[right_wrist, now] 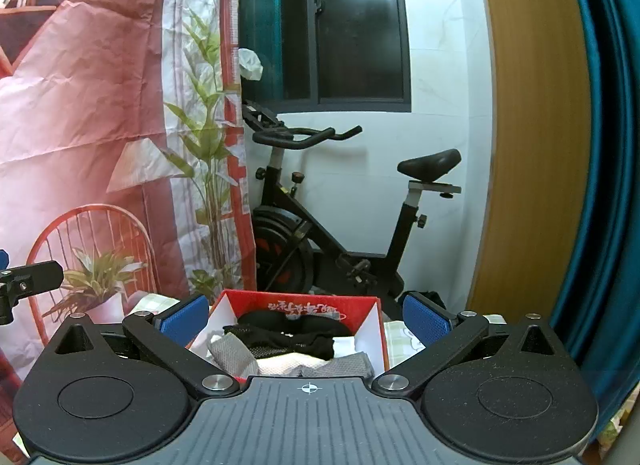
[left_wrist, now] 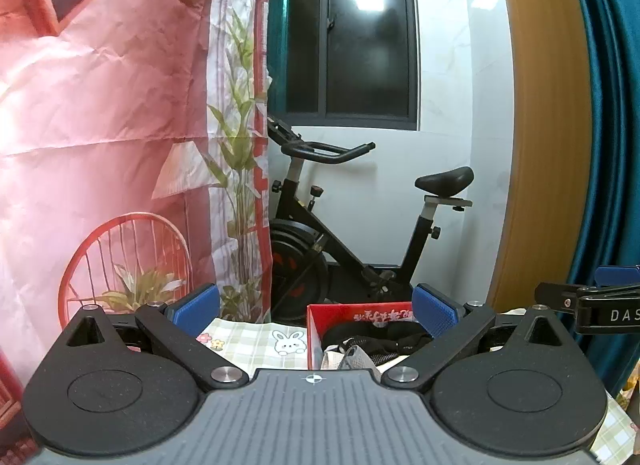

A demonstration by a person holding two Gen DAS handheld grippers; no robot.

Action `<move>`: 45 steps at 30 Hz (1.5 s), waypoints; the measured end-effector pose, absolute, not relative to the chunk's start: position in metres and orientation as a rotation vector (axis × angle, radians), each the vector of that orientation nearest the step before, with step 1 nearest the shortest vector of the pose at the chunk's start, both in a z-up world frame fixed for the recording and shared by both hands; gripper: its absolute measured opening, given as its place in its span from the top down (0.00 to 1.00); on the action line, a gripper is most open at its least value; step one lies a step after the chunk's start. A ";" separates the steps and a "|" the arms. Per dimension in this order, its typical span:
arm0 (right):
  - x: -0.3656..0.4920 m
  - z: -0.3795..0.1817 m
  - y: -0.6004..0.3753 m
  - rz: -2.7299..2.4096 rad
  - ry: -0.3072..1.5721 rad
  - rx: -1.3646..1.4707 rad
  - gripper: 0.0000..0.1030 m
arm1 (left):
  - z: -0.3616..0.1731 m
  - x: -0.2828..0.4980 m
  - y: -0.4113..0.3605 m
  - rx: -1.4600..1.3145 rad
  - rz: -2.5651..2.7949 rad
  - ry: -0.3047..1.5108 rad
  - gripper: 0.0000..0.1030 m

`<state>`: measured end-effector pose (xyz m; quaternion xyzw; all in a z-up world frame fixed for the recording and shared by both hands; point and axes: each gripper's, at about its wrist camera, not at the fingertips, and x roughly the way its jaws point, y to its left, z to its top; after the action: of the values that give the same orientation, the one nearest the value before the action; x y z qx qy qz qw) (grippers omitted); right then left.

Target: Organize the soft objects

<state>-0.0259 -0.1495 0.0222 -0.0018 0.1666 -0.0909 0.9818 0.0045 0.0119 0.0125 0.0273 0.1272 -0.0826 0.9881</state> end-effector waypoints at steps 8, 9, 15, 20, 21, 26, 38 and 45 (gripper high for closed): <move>-0.027 0.018 -0.149 -0.183 0.338 -0.006 0.00 | 0.011 0.005 0.012 0.054 -0.165 0.260 0.00; -0.026 0.019 -0.149 -0.183 0.338 -0.005 0.00 | 0.011 0.005 0.012 0.053 -0.166 0.260 0.00; -0.027 0.016 -0.149 -0.183 0.337 -0.005 0.00 | 0.010 0.005 0.012 0.054 -0.166 0.260 0.00; -0.027 0.017 -0.149 -0.184 0.336 -0.004 0.00 | 0.010 0.005 0.012 0.055 -0.166 0.261 0.00; -0.027 0.016 -0.149 -0.185 0.336 -0.004 0.00 | 0.010 0.005 0.012 0.055 -0.165 0.261 0.00; -0.030 0.015 -0.149 -0.187 0.334 -0.002 0.00 | 0.009 0.005 0.012 0.053 -0.166 0.261 0.00; -0.030 0.017 -0.152 -0.193 0.332 -0.002 0.00 | 0.008 0.005 0.012 0.046 -0.168 0.265 0.00; -0.030 0.017 -0.153 -0.195 0.331 -0.001 0.00 | 0.008 0.005 0.012 0.047 -0.168 0.265 0.00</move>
<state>-0.0296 -0.1529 0.0173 -0.0006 0.1642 -0.0969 0.9817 0.0049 0.0123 0.0081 0.0234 0.1318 -0.0835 0.9875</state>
